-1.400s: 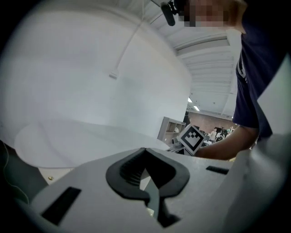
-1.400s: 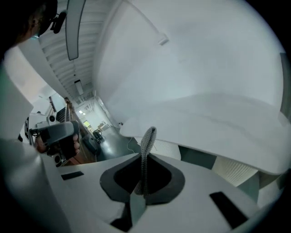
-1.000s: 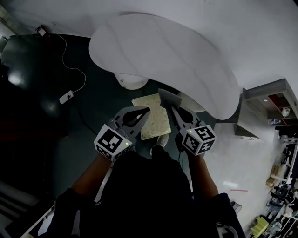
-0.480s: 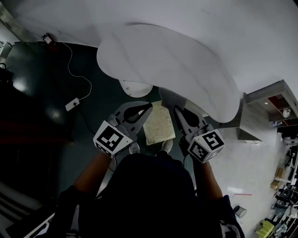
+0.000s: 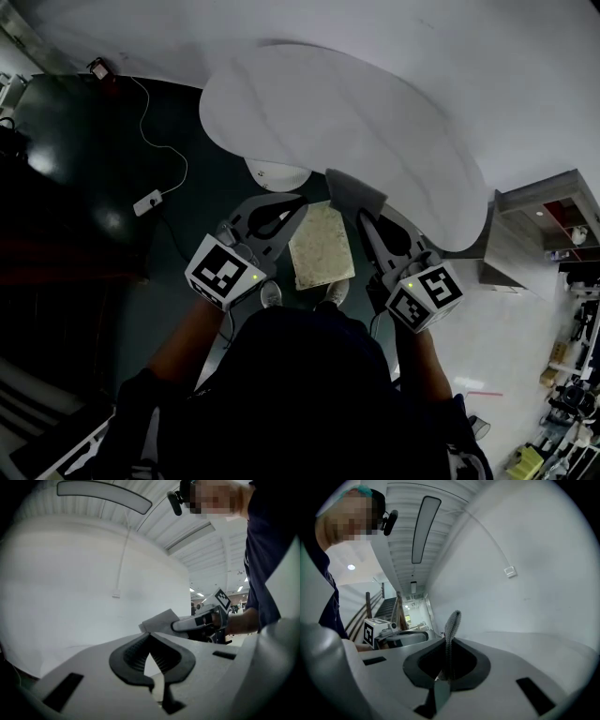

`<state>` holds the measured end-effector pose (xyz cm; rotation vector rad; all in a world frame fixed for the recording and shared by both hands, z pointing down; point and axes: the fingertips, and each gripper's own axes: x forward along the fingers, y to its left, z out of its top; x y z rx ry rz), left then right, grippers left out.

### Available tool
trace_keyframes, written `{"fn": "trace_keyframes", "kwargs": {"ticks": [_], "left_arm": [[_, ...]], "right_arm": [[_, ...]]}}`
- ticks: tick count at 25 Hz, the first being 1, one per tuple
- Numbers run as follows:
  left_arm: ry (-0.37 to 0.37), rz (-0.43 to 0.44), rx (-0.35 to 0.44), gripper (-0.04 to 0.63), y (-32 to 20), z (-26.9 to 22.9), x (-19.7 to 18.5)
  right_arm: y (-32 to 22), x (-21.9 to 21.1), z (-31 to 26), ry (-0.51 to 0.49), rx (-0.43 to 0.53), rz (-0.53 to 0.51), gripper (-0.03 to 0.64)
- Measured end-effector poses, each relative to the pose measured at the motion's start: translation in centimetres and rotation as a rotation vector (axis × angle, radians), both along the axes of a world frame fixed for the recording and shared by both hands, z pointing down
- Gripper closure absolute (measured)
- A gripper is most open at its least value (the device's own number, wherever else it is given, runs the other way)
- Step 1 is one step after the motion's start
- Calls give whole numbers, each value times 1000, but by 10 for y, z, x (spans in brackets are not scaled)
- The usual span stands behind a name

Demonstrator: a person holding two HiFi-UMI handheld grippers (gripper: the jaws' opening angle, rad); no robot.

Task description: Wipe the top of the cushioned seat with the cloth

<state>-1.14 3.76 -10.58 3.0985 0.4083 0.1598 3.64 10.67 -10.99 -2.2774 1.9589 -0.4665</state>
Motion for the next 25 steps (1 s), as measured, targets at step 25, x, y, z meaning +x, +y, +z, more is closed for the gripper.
{"fn": "trace_keyframes", "kwargs": {"ticks": [25], "left_arm": [[-42, -11, -34, 589, 7, 19, 19]], "right_arm": [[-3, 13, 6, 33, -37, -49, 584]]}}
